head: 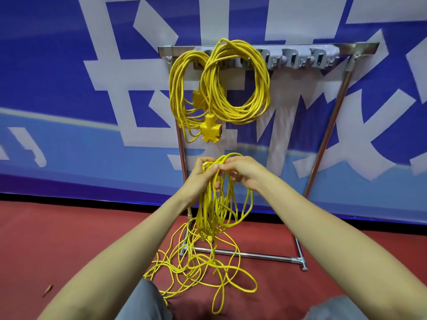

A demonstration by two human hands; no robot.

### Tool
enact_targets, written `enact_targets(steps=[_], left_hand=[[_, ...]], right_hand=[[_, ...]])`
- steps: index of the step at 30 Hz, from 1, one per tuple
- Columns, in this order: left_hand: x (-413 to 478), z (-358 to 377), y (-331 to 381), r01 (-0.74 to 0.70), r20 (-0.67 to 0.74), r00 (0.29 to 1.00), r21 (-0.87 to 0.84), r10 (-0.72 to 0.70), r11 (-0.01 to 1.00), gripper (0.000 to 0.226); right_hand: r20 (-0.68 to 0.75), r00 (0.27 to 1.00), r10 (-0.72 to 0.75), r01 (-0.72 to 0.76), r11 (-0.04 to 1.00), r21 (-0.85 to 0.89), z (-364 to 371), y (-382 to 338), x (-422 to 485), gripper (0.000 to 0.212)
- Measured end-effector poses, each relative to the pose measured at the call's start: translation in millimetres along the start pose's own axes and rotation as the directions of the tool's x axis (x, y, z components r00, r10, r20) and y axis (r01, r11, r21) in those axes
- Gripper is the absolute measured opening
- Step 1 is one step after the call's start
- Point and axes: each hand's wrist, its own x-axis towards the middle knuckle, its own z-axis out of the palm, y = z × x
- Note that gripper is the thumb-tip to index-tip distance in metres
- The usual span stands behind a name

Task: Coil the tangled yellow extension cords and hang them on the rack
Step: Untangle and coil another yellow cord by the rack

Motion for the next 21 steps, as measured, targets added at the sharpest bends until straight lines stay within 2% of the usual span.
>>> enact_targets(steps=[2, 7, 8, 9, 11, 12, 13, 16, 18, 19, 21], left_hand=[[-0.2, 0.0, -3.4, 0.010, -0.018, 1.000, -0.027, -0.011, 1.000, 0.023], [-0.9, -4.2, -10.4, 0.088, -0.018, 0.996, -0.055, -0.089, 0.995, 0.036], [-0.8, -7.2, -9.3, 0.103, -0.013, 0.995, -0.045, -0.103, 0.994, 0.037], [-0.5, -10.0, -7.0, 0.119, -0.006, 0.993, -0.032, -0.119, 0.992, 0.039], [-0.6, -13.9, -0.4, 0.149, 0.035, 0.988, 0.010, -0.150, 0.989, 0.044], [-1.1, -13.4, 3.6, 0.163, 0.073, 0.984, 0.032, -0.165, 0.986, 0.044], [-1.8, -10.9, 7.8, 0.173, 0.117, 0.977, 0.043, -0.177, 0.984, 0.040], [-0.1, -2.6, 16.7, 0.217, 0.188, 0.958, 0.009, -0.215, 0.976, 0.034], [2.4, -0.7, 18.4, 0.228, 0.174, 0.959, -0.007, -0.223, 0.974, 0.029], [2.5, -0.6, 19.1, 0.232, 0.178, 0.958, -0.015, -0.226, 0.973, 0.025], [2.5, -2.1, 19.6, 0.257, 0.216, 0.946, -0.037, -0.243, 0.966, 0.013]], right_hand=[[0.012, 1.000, -0.011, 0.012, 0.998, -0.056, 0.4, 0.7, 1.9, 0.014], [-0.116, 0.978, -0.171, 0.122, 0.931, -0.344, -7.1, 20.6, 9.0, 0.005], [-0.142, 0.962, -0.234, 0.154, 0.892, -0.425, -13.9, 27.0, 9.6, 0.012], [-0.142, 0.936, -0.321, 0.195, 0.812, -0.551, -21.7, 33.2, 10.7, 0.029], [-0.015, 0.887, -0.462, 0.293, 0.586, -0.756, -35.5, 40.1, 11.3, 0.074], [0.072, 0.869, -0.490, 0.352, 0.509, -0.786, -39.2, 39.4, 11.0, 0.090], [0.159, 0.857, -0.491, 0.417, 0.479, -0.772, -40.6, 36.7, 10.2, 0.098], [0.367, 0.829, -0.422, 0.553, 0.524, -0.647, -36.0, 27.5, 14.4, 0.087], [0.369, 0.848, -0.379, 0.529, 0.593, -0.607, -34.3, 22.8, 14.0, 0.089], [0.358, 0.854, -0.379, 0.520, 0.592, -0.615, -35.3, 22.2, 14.2, 0.089], [0.372, 0.831, -0.413, 0.549, 0.504, -0.666, -39.9, 21.4, 13.8, 0.079]])
